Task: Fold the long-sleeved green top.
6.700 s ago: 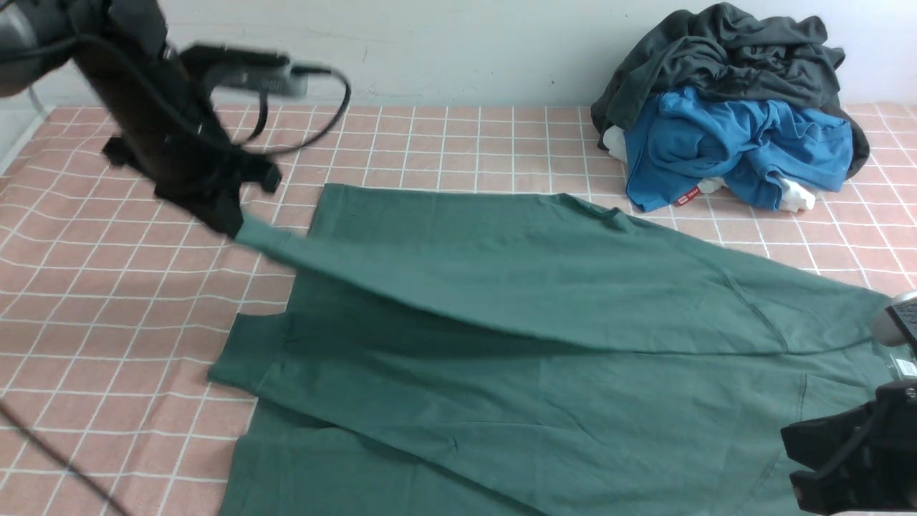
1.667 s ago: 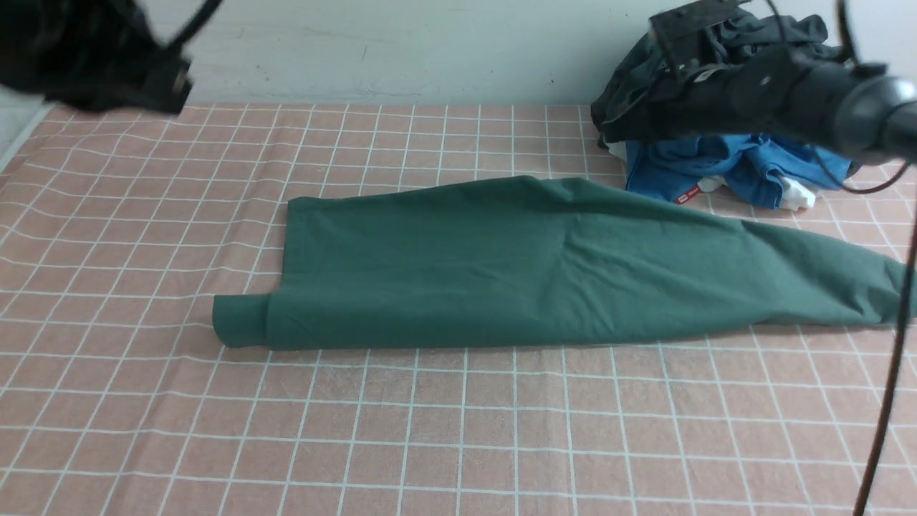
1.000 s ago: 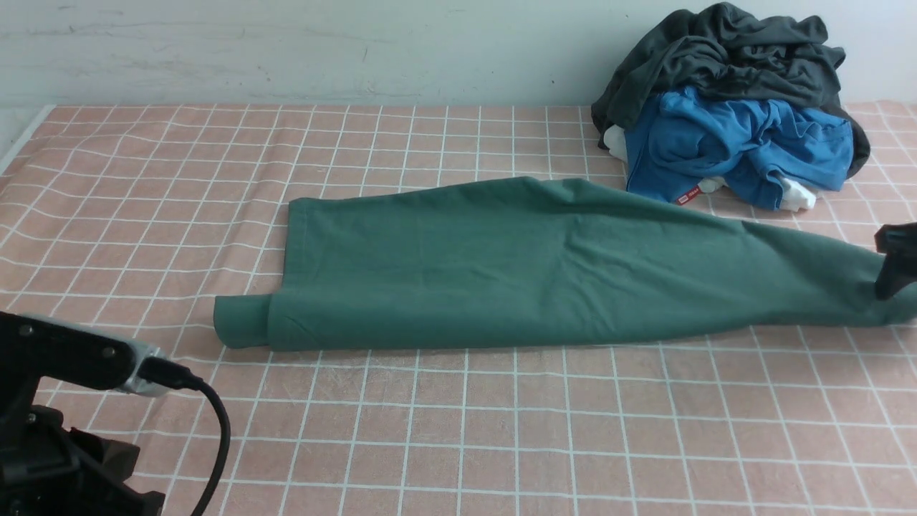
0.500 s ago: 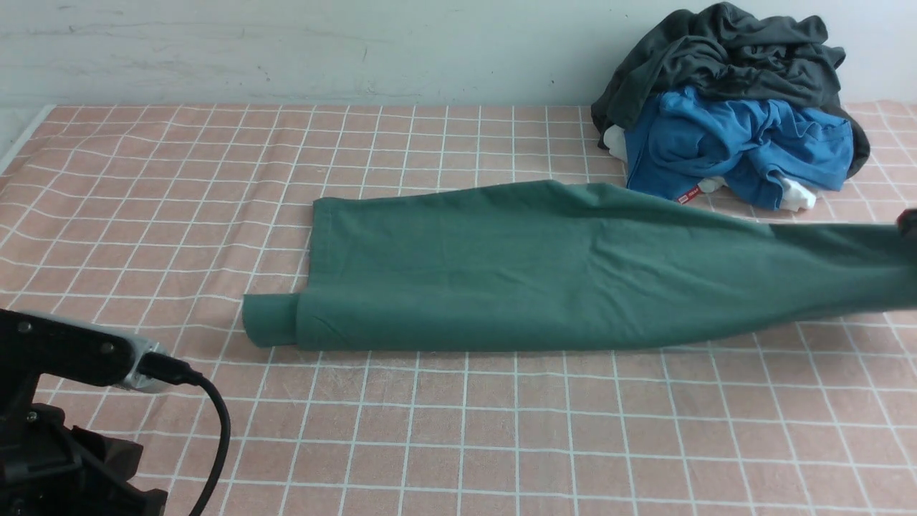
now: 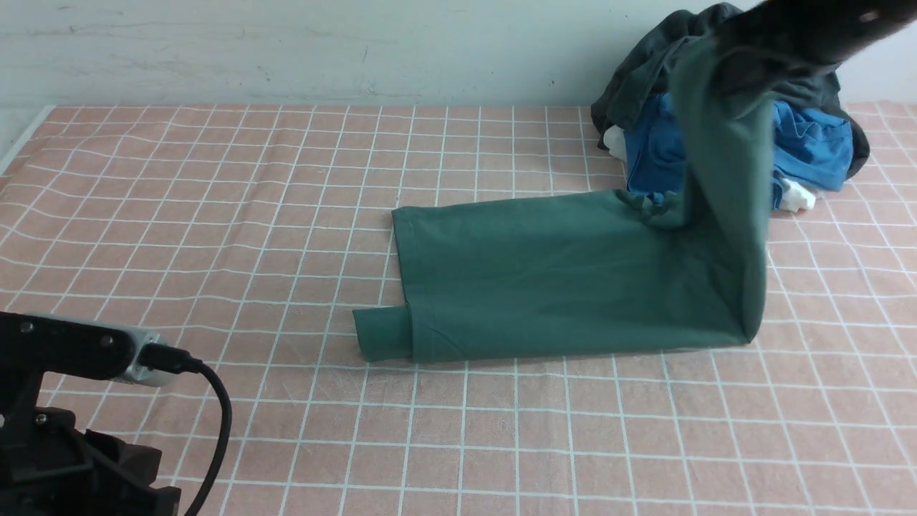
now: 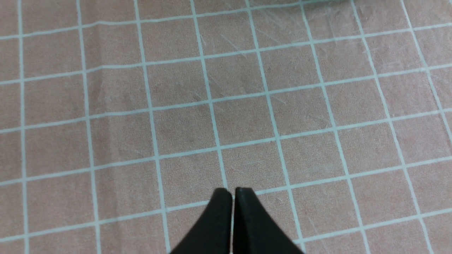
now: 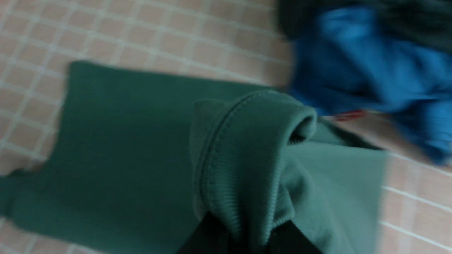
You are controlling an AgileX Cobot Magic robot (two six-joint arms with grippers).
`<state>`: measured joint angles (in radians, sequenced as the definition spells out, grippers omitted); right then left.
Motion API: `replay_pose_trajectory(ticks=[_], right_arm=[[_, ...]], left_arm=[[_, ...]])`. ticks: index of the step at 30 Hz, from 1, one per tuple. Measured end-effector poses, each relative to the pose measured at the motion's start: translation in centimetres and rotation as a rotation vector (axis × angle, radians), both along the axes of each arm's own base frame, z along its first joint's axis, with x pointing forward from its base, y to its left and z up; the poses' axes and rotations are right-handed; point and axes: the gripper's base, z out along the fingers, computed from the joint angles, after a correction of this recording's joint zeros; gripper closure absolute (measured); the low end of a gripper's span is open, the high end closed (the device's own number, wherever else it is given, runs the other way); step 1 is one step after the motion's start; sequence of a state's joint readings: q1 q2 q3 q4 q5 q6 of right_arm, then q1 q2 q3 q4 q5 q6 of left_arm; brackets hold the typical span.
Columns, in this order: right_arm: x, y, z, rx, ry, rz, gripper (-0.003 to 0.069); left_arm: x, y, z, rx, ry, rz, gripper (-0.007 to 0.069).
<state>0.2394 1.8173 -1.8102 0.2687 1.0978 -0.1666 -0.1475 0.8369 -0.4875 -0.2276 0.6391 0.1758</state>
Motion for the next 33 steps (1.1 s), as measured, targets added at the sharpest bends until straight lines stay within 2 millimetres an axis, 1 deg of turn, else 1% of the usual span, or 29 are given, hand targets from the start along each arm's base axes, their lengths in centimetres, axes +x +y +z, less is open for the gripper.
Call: replay_pose_trajectory(ticks=[1,2,3,4,5,6,7,8,9,10,11,12,13,15,17,20,22,23,24,26,28,30,31,32,33], right_arm=[[0.2,1.9,-1.1,0.006,0.015,0.038,0.0611],[0.4,4.6,-2.8,0.010,0.038,0.089,0.0611],[0.6,6.2,-4.0,0.014,0.043,0.115,0.0611],[0.7,8.1,-5.5,0.013,0.052,0.145,0.0608],[0.8,10.2,-7.4,0.008,0.062,0.175,0.0599],[0.8,11.6,-8.7,0.004,0.067,0.198,0.0589],[0.7,12.8,-9.5,0.008,0.058,0.213,0.0570],[0.8,12.9,-9.7,0.008,0.056,0.212,0.0565],[0.5,14.4,-10.7,0.014,0.045,0.231,0.0519],[0.4,15.2,-11.1,0.023,0.031,0.239,0.0470],[0.3,15.7,-11.0,0.032,0.019,0.242,0.0426],[0.3,15.7,-11.0,0.032,0.019,0.244,0.0417],[0.2,16.0,-10.6,0.047,-0.004,0.244,0.0340],[0.0,15.9,-9.9,0.052,-0.020,0.244,0.0276],[-0.2,15.4,-9.0,0.038,-0.034,0.248,0.0232],[-0.5,14.5,-8.1,-0.029,-0.038,0.261,0.0213],[-0.6,13.9,-8.3,-0.087,-0.017,0.259,0.0237],[-0.5,13.7,-8.7,-0.112,0.000,0.252,0.0263],[-0.5,13.7,-8.9,-0.114,0.005,0.251,0.0263],[0.0,13.5,-10.7,-0.155,0.043,0.239,0.0361],[0.5,14.0,-12.7,-0.150,0.078,0.225,0.0464],[0.9,14.7,-14.6,-0.096,0.115,0.200,0.0560],[0.9,15.5,-15.5,-0.042,0.136,0.188,0.0617],[0.8,15.9,-15.8,-0.012,0.144,0.183,0.0637],[0.6,16.8,-16.3,0.029,0.149,0.183,0.0655]], left_arm=[[-0.1,0.0,0.0,0.001,0.007,-0.002,0.0627],[-0.1,0.0,-0.1,0.000,0.017,-0.004,0.0627],[-0.2,0.0,-0.1,-0.002,0.025,-0.005,0.0627],[-0.3,-0.1,0.0,-0.005,0.027,-0.006,0.0627],[-0.5,-0.1,0.2,-0.010,0.026,-0.008,0.0627],[-0.7,-0.1,0.4,-0.013,0.015,-0.009,0.0627],[-0.9,-0.1,0.9,-0.018,-0.005,-0.011,0.0627],[-0.9,0.0,0.9,-0.019,-0.010,-0.011,0.0627],[-1.3,0.0,1.5,-0.020,-0.043,-0.015,0.0627],[-1.8,0.1,2.0,-0.020,-0.084,-0.022,0.0627],[-2.3,0.2,2.3,-0.016,-0.112,-0.029,0.0627],[-2.4,0.2,2.4,-0.015,-0.119,-0.031,0.0627],[-3.3,0.3,2.7,-0.011,-0.172,-0.041,0.0627],[-4.4,0.5,2.7,-0.008,-0.216,-0.047,0.0627],[-5.4,0.7,2.5,-0.009,-0.257,-0.050,0.0627],[-6.8,0.9,2.2,-0.014,-0.328,-0.048,0.0627],[-7.6,1.1,2.0,-0.017,-0.390,-0.044,0.0627],[-8.0,1.1,2.1,-0.019,-0.423,-0.041,0.0627],[-8.1,1.2,2.0,-0.019,-0.427,-0.042,0.0627],[-8.8,1.3,2.2,-0.026,-0.497,-0.036,0.0627],[-9.2,1.4,2.3,-0.032,-0.546,-0.031,0.0627],[-9.5,1.5,2.3,-0.035,-0.571,-0.029,0.0627],[-9.6,1.5,2.2,-0.037,-0.581,-0.027,0.0627],[-9.6,1.5,2.3,-0.038,-0.586,-0.026,0.0627],[-9.6,1.5,2.2,-0.038,-0.592,-0.024,0.0627]])
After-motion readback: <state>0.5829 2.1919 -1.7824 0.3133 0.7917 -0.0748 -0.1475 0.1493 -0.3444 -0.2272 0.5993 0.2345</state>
